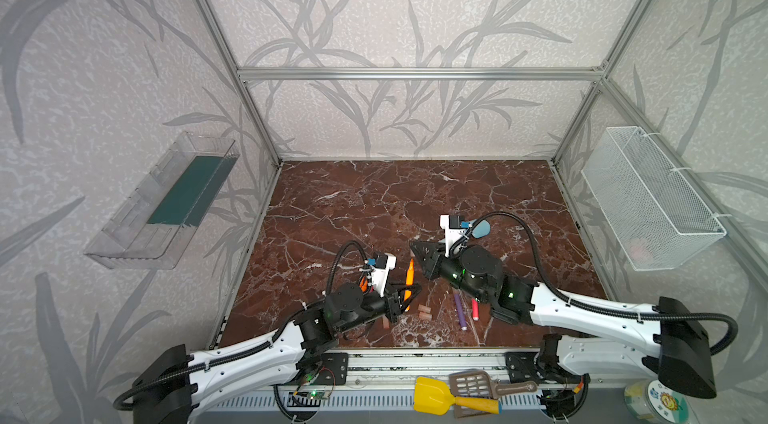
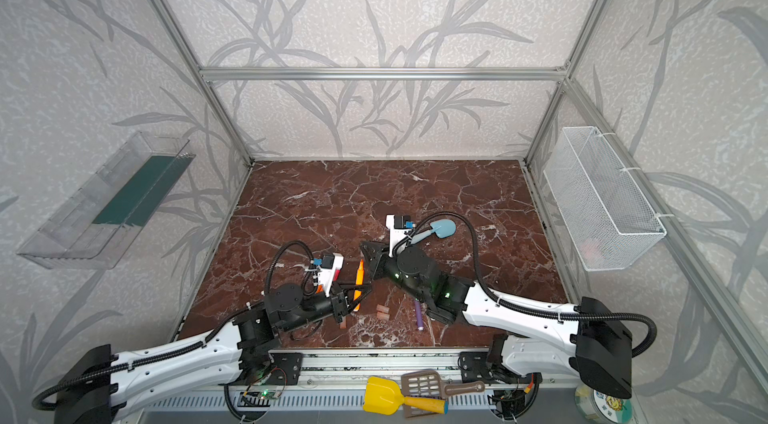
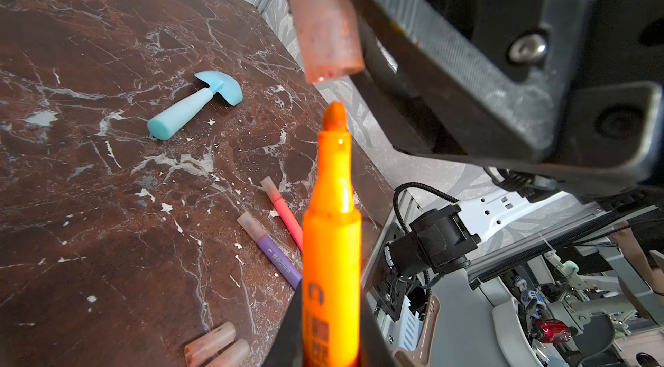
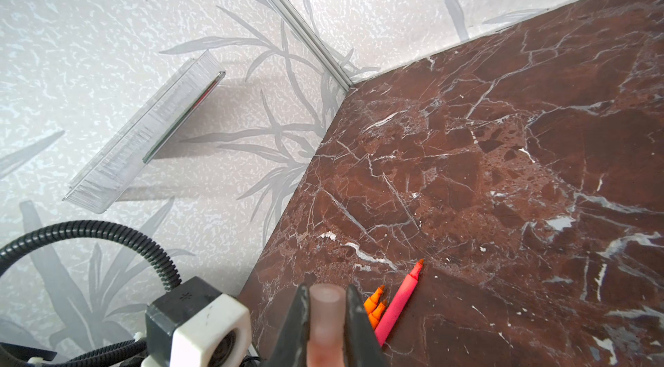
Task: Insert the pens into the pen caps
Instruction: 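Lower the cap onto the orange marker tip held by the left gripper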
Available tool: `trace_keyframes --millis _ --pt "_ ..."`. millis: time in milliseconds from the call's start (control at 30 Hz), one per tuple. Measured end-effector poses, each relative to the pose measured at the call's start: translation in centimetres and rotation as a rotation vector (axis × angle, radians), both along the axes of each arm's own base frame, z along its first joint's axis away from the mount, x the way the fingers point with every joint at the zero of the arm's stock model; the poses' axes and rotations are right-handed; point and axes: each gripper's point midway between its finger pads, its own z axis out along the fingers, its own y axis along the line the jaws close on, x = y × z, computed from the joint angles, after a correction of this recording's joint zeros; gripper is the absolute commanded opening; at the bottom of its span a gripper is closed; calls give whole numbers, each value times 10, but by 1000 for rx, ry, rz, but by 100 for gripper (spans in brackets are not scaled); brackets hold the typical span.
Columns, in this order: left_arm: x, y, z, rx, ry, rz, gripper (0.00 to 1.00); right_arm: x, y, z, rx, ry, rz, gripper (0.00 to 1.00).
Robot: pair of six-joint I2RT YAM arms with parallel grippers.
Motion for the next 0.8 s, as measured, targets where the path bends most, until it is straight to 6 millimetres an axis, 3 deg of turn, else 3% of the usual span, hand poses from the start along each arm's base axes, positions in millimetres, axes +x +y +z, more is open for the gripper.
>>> trace_keyframes --millis 567,800 --pt "4 13 2 -20 -21 57 0 -11 10 -6 19 22 58 0" --pt "3 11 -5 -1 -9 49 0 -8 10 0 10 -8 42 0"
